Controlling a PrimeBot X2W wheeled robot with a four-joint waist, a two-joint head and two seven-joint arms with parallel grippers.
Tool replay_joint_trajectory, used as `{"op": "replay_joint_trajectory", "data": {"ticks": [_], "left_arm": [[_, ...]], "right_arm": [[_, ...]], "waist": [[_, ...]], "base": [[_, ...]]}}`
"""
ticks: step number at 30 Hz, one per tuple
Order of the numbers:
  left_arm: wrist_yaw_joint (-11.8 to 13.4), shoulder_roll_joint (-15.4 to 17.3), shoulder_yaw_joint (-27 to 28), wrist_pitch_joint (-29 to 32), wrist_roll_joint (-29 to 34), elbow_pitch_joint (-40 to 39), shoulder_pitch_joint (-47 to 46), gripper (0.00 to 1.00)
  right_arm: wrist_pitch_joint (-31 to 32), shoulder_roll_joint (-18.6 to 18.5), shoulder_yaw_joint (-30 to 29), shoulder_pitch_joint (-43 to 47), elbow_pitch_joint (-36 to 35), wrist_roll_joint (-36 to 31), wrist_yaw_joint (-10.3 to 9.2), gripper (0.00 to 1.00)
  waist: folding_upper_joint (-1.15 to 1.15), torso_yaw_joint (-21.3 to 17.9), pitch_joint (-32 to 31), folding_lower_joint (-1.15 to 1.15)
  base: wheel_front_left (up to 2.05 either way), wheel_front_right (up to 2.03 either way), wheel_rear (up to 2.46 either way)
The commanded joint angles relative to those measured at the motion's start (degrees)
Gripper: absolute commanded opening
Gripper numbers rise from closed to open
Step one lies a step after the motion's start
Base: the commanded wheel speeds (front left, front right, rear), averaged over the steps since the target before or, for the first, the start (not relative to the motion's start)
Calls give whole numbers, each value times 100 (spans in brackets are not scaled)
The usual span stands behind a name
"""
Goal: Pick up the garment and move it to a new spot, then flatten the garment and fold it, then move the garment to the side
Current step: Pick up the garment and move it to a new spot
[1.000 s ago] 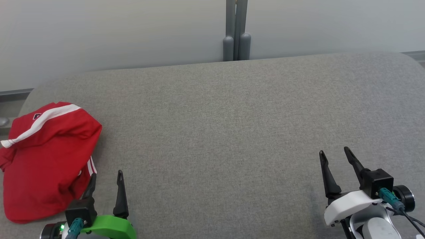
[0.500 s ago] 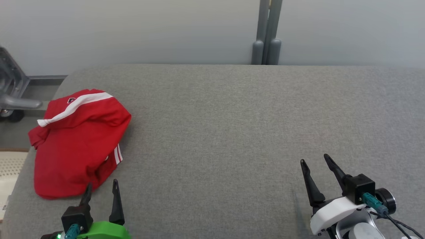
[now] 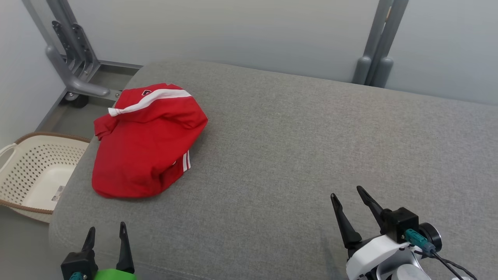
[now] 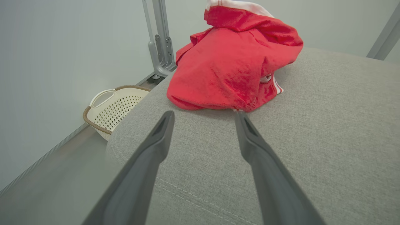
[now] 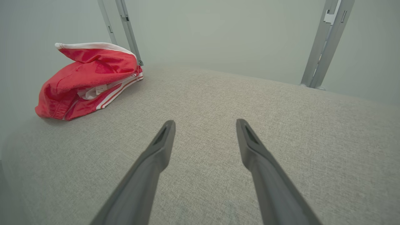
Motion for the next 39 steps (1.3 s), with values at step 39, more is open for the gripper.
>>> {"op": "replay_joint_trajectory", "data": {"ticks": [39], "left_arm": [[-441,3113,-2962,1125,-1680,659,-3673,100]], "right_arm": [[-17,-486,377,-576,135,250,-2,100]], "waist": [[0,-699,1363,0]], "base": [[0,0,0]]}}
